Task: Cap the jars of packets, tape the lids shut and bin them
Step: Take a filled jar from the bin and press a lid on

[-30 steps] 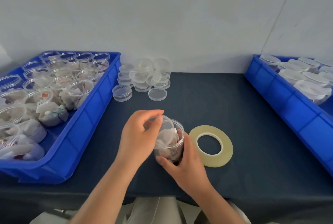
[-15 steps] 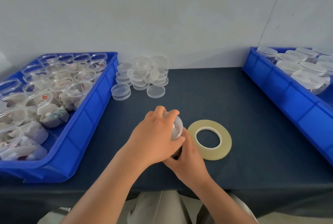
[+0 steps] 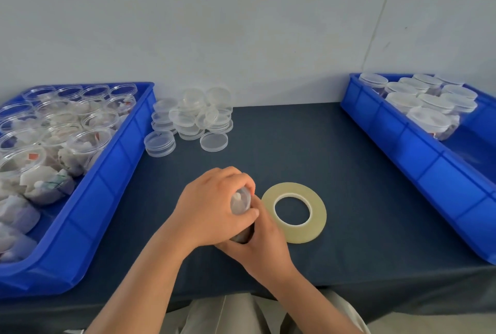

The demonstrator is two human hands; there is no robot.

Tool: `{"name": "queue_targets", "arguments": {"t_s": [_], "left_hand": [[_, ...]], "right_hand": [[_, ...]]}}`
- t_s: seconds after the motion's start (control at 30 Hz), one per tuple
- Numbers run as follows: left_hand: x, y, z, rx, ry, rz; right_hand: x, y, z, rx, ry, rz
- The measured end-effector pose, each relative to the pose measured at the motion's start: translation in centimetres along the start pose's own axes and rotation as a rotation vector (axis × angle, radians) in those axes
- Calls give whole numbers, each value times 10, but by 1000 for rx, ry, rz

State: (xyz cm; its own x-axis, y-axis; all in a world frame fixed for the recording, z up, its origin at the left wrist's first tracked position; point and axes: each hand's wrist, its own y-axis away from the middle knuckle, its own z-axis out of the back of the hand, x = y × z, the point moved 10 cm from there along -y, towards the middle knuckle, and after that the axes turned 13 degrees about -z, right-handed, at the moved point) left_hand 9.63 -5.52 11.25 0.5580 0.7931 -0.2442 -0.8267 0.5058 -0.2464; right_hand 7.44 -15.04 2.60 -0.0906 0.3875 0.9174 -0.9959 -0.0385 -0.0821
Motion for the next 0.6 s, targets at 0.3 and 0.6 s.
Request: {"name": "queue_targets", "arguments": {"t_s": [0.3, 0.6], "left_hand": [[-12, -11, 2, 43, 171, -220], [-3, 17, -7, 47, 19, 125]], "right_hand": [[-3, -3, -11, 66, 99, -37], [-1, -3, -14, 31, 211, -34]]}}
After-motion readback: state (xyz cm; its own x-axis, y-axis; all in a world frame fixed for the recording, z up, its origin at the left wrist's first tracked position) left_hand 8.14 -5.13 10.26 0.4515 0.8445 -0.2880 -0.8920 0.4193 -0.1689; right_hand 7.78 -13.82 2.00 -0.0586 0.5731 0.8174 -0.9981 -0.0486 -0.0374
